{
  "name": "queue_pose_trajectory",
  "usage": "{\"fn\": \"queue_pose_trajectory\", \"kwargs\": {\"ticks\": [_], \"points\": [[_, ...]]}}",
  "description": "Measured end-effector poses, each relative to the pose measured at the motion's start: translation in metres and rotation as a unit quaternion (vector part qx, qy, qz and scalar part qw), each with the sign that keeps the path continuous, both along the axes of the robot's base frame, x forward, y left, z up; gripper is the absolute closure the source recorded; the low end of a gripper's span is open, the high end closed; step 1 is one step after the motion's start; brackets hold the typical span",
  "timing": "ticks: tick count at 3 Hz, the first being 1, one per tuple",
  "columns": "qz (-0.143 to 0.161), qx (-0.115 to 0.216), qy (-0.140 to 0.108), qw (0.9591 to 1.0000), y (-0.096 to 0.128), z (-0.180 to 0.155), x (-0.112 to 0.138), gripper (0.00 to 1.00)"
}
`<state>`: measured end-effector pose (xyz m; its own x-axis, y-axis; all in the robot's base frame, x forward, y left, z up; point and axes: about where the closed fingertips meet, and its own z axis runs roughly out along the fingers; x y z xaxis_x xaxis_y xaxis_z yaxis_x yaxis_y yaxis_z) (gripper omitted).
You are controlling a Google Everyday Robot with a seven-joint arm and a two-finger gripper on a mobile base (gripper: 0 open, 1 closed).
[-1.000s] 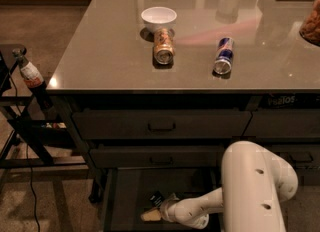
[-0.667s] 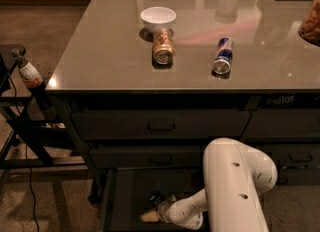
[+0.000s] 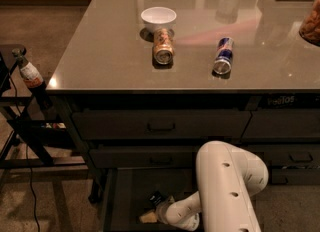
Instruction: Pick rxbar blueberry from bottom drawer and place on counter
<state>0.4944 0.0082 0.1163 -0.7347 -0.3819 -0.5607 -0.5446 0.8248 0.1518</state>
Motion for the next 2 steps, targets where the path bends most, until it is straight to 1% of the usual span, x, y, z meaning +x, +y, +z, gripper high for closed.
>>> {"fn": "queue_pose_trajectory", "kwargs": {"ticks": [1, 2], "points": [[0.0, -0.002, 0.003, 1.0, -0.0002, -0.0112, 0.0013, 0.0], [0.0, -0.002, 0.003, 1.0, -0.0002, -0.0113, 0.0014, 0.19]]}}
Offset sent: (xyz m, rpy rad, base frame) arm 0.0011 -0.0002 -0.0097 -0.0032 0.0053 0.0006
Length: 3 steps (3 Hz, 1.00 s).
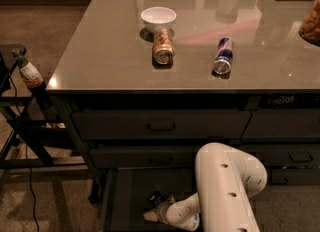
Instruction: Pick rxbar blueberry from bottom drawer and place on counter
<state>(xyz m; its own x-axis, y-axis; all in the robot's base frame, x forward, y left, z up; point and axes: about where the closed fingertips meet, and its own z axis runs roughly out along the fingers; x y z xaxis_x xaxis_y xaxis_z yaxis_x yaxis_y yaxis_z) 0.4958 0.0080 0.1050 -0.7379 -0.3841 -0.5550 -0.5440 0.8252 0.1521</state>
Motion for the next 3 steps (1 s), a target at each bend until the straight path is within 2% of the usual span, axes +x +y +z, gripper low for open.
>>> {"fn": "queue_pose_trajectory", "kwargs": {"ticks": [3], "points": [[0.0, 0.0, 0.0, 1.0, 0.0, 0.0, 0.0, 0.89]]}}
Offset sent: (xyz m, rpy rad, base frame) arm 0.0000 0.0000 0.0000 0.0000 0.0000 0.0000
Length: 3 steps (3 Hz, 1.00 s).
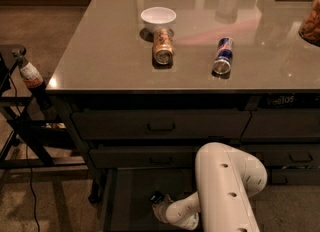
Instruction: Pick rxbar blueberry from bottom drawer and place on counter
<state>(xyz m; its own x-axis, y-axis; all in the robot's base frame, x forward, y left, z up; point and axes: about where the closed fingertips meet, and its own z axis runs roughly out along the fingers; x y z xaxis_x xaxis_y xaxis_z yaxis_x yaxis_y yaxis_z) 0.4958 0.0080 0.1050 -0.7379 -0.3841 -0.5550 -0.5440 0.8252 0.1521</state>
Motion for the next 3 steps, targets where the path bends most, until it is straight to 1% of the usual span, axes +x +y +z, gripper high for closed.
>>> {"fn": "queue_pose_trajectory", "kwargs": {"ticks": [1, 2, 3], "points": [[0.0, 0.0, 0.0, 1.0, 0.0, 0.0, 0.0, 1.0], [0.0, 0.0, 0.0, 1.0, 0.0, 0.0005, 0.0001, 1.0], [0.0, 0.0, 0.0, 1.0, -0.0005, 0.0092, 0.0034, 1.0]]}}
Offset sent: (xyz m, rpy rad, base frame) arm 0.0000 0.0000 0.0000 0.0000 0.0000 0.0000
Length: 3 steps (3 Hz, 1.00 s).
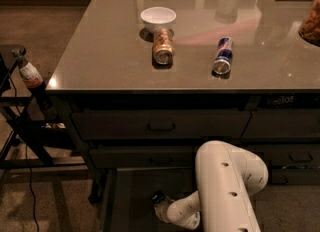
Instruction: Pick rxbar blueberry from bottom drawer and place on counter
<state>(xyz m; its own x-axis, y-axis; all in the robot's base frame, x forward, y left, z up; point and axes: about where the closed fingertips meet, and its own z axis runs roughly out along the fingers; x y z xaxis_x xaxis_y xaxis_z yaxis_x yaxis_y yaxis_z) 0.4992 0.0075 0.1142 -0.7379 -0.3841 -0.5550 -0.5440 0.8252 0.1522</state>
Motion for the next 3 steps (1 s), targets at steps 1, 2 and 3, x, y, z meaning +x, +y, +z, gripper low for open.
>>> {"fn": "queue_pose_trajectory", "kwargs": {"ticks": [1, 2, 3], "points": [[0.0, 0.0, 0.0, 1.0, 0.0, 0.004, 0.002, 1.0], [0.0, 0.041, -0.002, 0.9991, 0.005, 0.023, 0.0, 1.0], [-0.001, 0.074, -0.011, 0.9972, -0.001, 0.041, -0.001, 1.0]]}}
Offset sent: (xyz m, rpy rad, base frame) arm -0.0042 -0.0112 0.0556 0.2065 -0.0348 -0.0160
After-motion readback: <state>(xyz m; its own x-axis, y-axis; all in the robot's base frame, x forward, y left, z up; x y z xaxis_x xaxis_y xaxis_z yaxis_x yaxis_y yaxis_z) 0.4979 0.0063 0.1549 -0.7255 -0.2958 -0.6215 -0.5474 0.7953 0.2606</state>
